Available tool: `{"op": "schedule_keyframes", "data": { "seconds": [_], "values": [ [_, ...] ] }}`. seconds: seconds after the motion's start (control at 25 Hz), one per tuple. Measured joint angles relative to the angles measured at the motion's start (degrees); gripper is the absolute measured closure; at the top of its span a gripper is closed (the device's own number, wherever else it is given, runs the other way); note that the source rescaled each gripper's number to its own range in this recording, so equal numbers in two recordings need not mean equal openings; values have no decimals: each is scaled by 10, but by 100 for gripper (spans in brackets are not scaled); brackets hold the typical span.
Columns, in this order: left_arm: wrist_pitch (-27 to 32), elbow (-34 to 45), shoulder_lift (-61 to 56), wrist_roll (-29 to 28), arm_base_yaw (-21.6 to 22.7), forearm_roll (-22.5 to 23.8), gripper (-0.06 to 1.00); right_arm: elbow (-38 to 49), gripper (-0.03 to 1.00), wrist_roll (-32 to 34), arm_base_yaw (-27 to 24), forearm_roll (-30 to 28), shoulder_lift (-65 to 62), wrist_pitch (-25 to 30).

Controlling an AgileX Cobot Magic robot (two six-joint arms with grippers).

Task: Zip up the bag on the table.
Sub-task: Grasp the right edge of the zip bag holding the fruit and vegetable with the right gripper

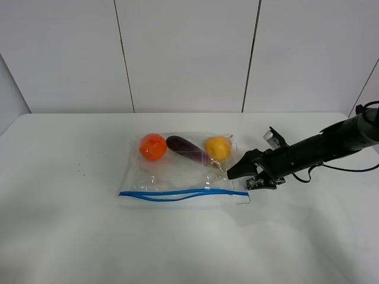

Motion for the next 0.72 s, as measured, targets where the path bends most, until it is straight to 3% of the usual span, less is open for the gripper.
{"op": "schedule_keyframes", "data": {
  "seconds": [0.32, 0.52, 0.72],
  "values": [
    [0, 0, 0, 0, 0, 0, -6, 0, 4, -39, 0, 41, 46, 52],
    [0, 0, 0, 0, 0, 0, -6, 0, 20, -41, -3, 40, 49, 54],
    [0, 0, 0, 0, 0, 0, -6, 0, 23, -41, -35, 41, 49, 58]
  ]
}}
